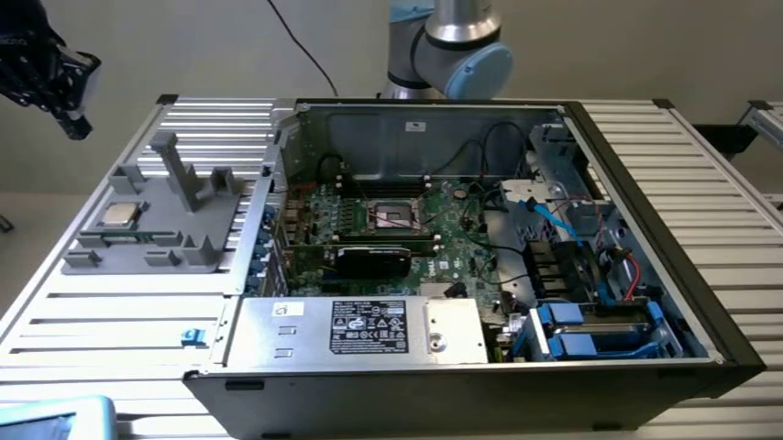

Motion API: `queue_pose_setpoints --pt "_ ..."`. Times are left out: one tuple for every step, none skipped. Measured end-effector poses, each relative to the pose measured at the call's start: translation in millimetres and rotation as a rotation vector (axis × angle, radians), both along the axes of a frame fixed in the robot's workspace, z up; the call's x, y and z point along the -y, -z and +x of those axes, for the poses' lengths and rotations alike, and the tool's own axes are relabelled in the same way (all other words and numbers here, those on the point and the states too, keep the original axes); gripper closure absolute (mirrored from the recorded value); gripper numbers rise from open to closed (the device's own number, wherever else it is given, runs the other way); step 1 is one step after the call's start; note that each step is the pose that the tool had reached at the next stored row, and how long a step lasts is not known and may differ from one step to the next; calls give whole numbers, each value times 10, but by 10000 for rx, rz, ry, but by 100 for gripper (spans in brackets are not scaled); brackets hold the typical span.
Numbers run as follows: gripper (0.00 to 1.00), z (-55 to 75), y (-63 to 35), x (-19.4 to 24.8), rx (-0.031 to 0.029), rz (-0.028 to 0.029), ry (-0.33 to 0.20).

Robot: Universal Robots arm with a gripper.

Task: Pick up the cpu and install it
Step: 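Reach for the cpu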

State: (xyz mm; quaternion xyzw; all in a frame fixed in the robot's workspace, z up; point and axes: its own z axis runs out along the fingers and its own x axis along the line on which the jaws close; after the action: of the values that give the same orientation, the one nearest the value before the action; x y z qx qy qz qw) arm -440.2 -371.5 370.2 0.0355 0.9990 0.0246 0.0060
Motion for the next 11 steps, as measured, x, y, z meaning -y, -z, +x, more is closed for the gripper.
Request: queue_pose_setpoints --pt "88 -46 7 -6 -3 -1 0" --pt "88 -91 14 -13 -5 -2 0" --pt "88 -136 21 -20 -5 -3 1" --pt "88 -181 26 -30 -6 -6 0" --pt "88 -226 30 -43 -8 -11 1" --pt "88 -270 32 -57 -8 -17 0" --pt "88 -306 34 -69 -8 -24 -5" --pt "88 -339 36 -82 -8 -33 -15" --pt "88 -360 37 -92 -7 -40 -34" --pt "88 -375 39 -98 -7 -42 -70" --pt "88 -386 41 -102 -7 -44 -119"
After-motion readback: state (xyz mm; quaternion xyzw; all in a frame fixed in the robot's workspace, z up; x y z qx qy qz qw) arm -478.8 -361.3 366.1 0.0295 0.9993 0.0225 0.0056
